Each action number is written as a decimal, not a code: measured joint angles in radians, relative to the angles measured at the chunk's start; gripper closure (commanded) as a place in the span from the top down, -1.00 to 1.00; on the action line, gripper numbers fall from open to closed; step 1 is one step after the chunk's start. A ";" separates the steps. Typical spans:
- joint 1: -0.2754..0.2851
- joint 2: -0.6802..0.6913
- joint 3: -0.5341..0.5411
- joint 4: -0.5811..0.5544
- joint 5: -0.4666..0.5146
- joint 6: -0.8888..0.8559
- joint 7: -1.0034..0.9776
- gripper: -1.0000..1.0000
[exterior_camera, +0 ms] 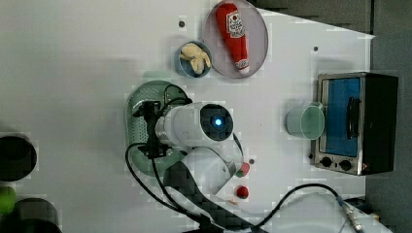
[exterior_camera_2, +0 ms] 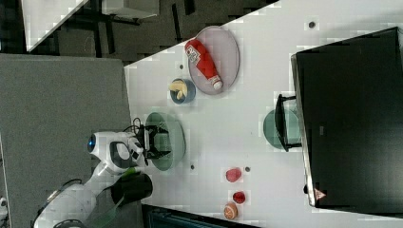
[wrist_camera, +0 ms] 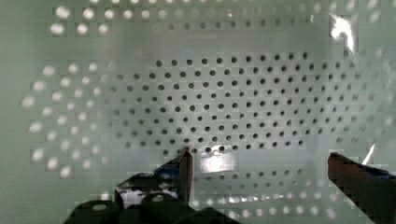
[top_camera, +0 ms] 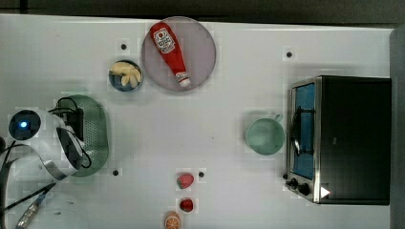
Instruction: Drag strainer right to left.
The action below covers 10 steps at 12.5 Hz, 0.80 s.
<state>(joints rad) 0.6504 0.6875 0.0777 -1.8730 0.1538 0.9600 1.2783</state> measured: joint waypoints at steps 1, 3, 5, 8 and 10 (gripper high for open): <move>0.000 -0.025 -0.006 -0.010 0.010 -0.015 -0.047 1.00; 0.007 -0.118 -0.058 -0.035 -0.013 -0.162 -0.166 1.00; 0.026 -0.249 -0.156 -0.066 -0.004 -0.237 -0.305 1.00; 0.031 -0.461 -0.333 -0.036 -0.004 -0.362 -0.520 1.00; 0.010 -0.617 -0.433 0.000 -0.016 -0.449 -0.660 1.00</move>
<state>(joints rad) 0.6602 0.0707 -0.3552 -1.8730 0.1377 0.5107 0.6187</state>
